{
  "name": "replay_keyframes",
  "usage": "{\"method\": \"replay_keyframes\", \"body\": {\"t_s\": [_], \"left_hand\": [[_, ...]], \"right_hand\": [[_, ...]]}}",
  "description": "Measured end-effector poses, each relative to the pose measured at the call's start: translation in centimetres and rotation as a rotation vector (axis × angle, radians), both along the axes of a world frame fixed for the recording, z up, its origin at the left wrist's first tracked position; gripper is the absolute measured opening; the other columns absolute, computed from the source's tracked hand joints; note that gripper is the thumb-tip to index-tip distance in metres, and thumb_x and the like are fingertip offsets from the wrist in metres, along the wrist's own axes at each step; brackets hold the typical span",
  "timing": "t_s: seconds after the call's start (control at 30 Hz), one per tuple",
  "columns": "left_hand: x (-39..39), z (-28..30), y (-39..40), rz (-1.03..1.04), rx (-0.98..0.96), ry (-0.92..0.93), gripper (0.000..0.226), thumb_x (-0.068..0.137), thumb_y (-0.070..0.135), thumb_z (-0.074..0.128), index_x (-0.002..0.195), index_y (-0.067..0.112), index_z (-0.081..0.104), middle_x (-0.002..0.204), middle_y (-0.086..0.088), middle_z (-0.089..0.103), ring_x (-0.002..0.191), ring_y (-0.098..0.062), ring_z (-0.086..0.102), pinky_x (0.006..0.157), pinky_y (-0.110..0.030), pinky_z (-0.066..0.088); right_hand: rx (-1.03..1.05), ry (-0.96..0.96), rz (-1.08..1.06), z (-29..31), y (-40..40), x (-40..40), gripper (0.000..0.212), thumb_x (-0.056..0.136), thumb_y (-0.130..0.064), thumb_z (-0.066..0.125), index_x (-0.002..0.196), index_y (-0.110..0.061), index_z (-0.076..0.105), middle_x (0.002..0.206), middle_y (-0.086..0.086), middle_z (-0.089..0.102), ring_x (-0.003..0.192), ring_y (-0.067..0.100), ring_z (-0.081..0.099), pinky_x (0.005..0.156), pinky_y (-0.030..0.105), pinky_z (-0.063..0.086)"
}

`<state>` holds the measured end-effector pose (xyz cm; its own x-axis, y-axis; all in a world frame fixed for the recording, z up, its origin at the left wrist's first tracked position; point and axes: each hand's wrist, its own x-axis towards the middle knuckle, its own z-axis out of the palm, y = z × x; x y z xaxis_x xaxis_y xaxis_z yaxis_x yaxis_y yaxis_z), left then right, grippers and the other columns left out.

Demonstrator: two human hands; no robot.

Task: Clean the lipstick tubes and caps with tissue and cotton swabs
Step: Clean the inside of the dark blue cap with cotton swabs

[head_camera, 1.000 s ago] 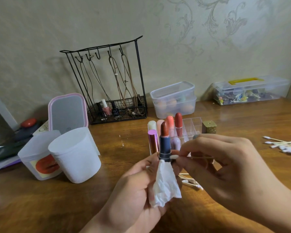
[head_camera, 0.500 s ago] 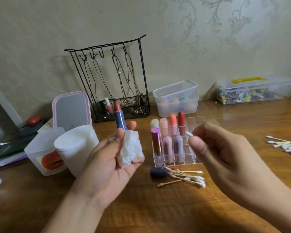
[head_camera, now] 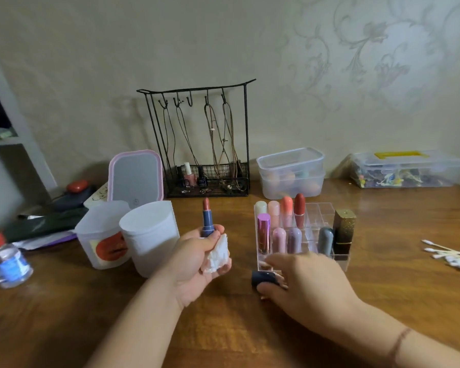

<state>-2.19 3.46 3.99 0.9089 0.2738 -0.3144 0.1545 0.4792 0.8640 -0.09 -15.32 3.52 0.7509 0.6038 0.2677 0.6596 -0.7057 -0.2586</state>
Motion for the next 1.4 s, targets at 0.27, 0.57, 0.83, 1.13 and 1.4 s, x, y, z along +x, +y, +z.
{"method": "replay_keyframes", "body": {"t_s": [0.27,0.57,0.83,1.13,1.4], "left_hand": [[-0.4,0.1,0.3,-0.054,-0.128,-0.031,0.016,0.086,0.011,0.063,0.095,0.013,0.050,0.059,-0.003,0.044,0.045,-0.008,0.034,0.035,-0.014,0.025],[-2.8,1.2,-3.3,-0.371,-0.192,-0.214,0.023,0.080,0.029,0.062,0.082,0.014,0.079,0.072,-0.007,0.065,0.039,-0.005,0.033,0.037,-0.015,0.018],[-2.4,0.8,-4.2,-0.300,-0.145,-0.235,0.010,0.079,0.021,0.071,0.083,0.015,0.077,0.072,-0.010,0.053,0.044,-0.009,0.034,0.040,-0.018,0.021],[-2.0,0.6,-4.7,-0.225,-0.093,-0.146,0.037,0.070,0.029,0.067,0.102,0.011,0.061,0.069,-0.010,0.048,0.044,-0.010,0.031,0.039,-0.019,0.019],[-2.0,0.3,-5.1,-0.248,-0.031,-0.117,0.056,0.068,0.033,0.068,0.115,0.004,0.056,0.061,-0.005,0.042,0.043,-0.009,0.029,0.040,-0.021,0.017]], "right_hand": [[-0.029,-0.022,-0.021,-0.1,1.9,0.9,0.034,0.091,-0.055,0.056,0.117,-0.035,0.062,0.105,-0.012,0.068,0.088,0.004,0.060,0.067,0.017,0.042],[1.191,0.820,0.320,1.6,0.1,0.6,0.038,0.072,-0.031,0.085,0.101,-0.009,0.078,0.096,0.015,0.076,0.065,-0.006,0.060,0.049,0.003,0.039],[1.159,0.820,0.315,0.9,0.5,0.3,0.019,0.071,-0.009,0.070,0.088,-0.011,0.081,0.060,-0.003,0.068,0.056,-0.002,0.060,0.054,0.007,0.045],[0.562,0.095,0.111,-0.3,-4.7,1.0,0.037,0.086,-0.061,0.038,0.086,-0.038,0.066,0.057,-0.020,0.052,0.051,-0.002,0.047,0.049,0.007,0.034],[0.569,0.093,0.162,0.0,-5.2,0.8,0.031,0.090,-0.046,0.052,0.077,-0.022,0.067,0.049,-0.011,0.042,0.043,0.000,0.031,0.041,0.009,0.024]]}}
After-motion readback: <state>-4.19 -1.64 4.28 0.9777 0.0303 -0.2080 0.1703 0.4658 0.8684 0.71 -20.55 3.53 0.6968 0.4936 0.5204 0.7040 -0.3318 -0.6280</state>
